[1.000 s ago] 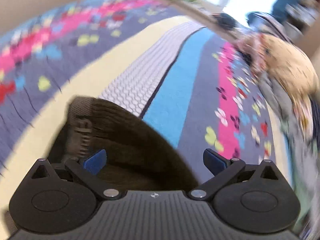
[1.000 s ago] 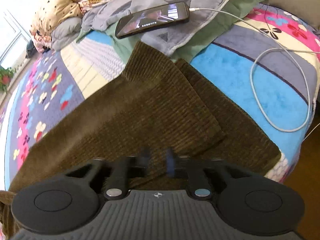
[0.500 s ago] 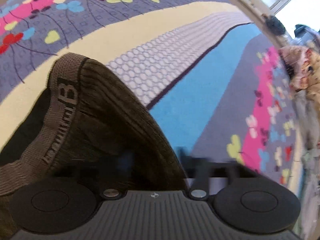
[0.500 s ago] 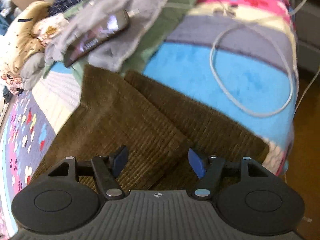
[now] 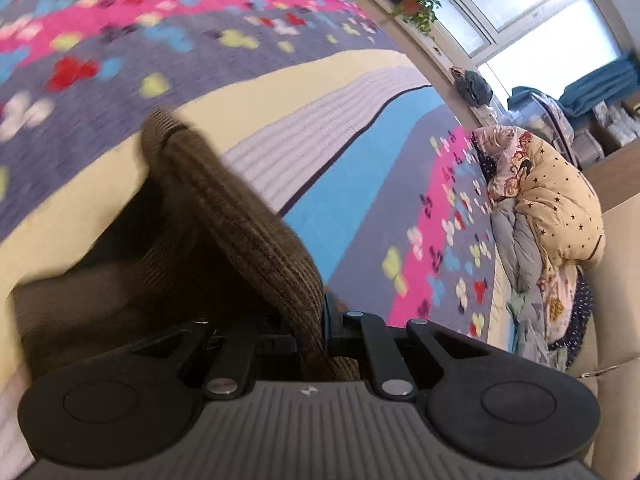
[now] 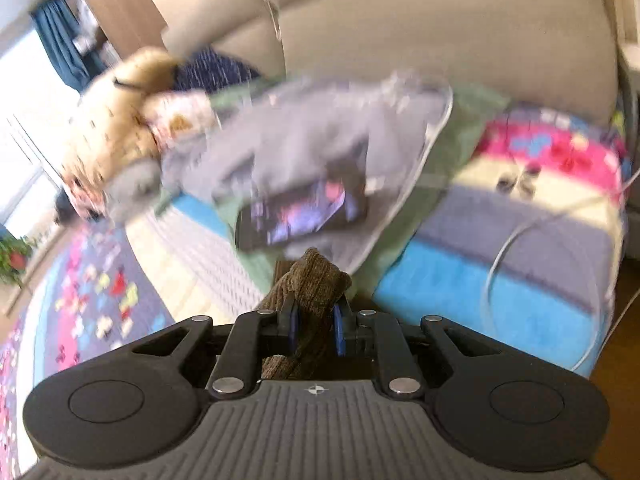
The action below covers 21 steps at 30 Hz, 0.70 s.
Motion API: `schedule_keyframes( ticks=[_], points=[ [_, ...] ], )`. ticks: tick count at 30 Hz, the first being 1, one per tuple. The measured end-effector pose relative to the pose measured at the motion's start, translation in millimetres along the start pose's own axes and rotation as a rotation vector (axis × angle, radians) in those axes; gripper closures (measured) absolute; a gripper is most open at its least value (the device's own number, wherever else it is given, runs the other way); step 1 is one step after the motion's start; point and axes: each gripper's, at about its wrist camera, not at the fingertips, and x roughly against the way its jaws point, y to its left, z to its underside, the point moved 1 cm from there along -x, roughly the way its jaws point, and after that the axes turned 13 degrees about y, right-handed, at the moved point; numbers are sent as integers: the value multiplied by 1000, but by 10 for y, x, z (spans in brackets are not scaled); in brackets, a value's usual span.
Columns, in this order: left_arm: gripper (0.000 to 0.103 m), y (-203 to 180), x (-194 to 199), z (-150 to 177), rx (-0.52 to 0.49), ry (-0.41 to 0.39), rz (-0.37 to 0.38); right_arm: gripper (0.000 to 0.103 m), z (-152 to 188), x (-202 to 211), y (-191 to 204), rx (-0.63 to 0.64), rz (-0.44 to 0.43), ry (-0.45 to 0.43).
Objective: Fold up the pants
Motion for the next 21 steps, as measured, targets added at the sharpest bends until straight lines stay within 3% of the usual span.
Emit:
schedule_keyframes(
  ticks=[3, 5, 7, 8, 10, 13, 16, 19, 21],
  points=[
    [92, 665, -141, 455, 92, 70, 5, 85, 245, 64, -599, -79, 31, 50],
    [91, 1000, -384, 639, 118, 104, -69, 85, 545, -207, -954, -111, 101, 154],
    [91, 1155, -503, 733, 134, 84, -49, 85, 842, -585, -1223, -122, 185, 271],
    [91, 1117, -478, 741, 148, 68, -50, 85, 938, -645, -1290, -138, 179, 243],
    [91, 925, -436, 706, 79, 61, -111, 85, 956, -622, -1250, -131, 167, 190],
    [90, 729, -449, 628, -28, 83, -185, 85, 875, -642, -1253, -128, 171, 222],
    [86, 771, -478, 636, -4, 88, -181, 85, 821, -593, -1269, -144, 160, 235],
    [77, 833, -475, 728, 2, 67, -161, 83, 895, -580, -1222, -92, 183, 238],
    [63, 890, -431, 737, 0, 63, -135, 75, 958, -584, -1134, -21, 205, 253]
  ],
)
